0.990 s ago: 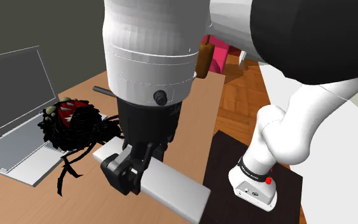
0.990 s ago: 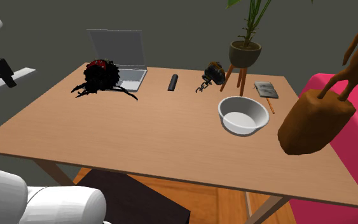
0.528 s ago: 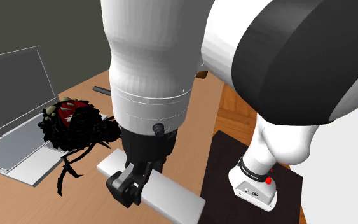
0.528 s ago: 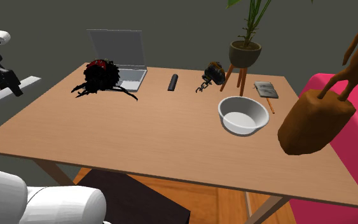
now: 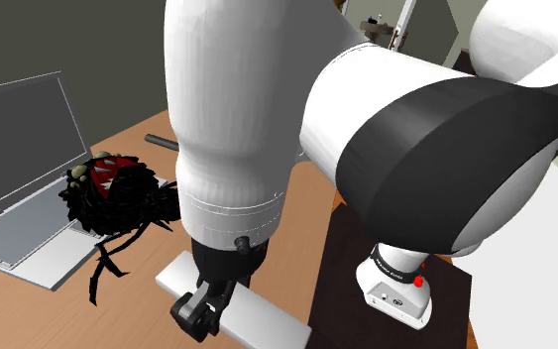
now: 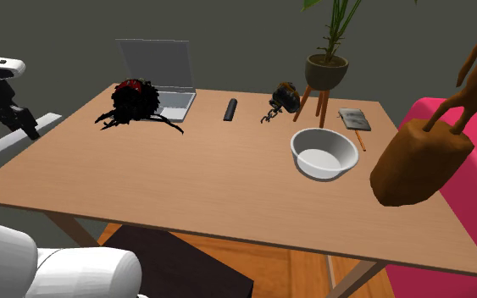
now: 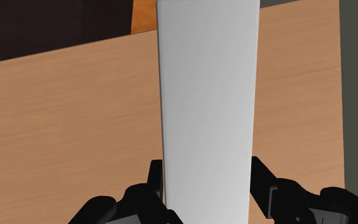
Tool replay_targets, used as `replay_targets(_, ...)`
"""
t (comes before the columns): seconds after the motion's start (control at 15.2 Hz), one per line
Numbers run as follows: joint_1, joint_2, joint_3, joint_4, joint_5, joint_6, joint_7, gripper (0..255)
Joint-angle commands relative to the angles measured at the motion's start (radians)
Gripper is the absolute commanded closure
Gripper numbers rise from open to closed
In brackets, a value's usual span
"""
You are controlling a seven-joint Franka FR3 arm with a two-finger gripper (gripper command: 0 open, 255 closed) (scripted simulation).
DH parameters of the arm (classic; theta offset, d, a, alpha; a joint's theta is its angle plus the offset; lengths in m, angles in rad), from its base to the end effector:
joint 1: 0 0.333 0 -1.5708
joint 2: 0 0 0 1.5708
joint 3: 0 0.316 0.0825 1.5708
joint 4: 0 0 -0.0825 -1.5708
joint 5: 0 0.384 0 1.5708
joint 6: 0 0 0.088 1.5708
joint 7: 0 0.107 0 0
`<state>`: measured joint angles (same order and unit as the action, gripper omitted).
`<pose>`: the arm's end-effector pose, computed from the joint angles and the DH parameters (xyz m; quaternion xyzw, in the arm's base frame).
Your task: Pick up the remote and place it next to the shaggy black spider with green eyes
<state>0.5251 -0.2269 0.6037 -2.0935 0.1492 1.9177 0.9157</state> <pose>0.1908 0.4648 0.5026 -0.9971 -0.0759 0.0014 0.0098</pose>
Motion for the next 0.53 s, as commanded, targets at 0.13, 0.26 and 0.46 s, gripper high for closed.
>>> replay_targets(0.13,0.001,0.011,0.006,-0.045,-0.002,0.055,0.001,255)
replay_targets(0.26,0.001,0.018,0.01,-0.066,-0.005,0.083,0.003,255)
replay_targets(0.46,0.001,0.031,0.016,-0.095,-0.009,0.124,0.008,255)
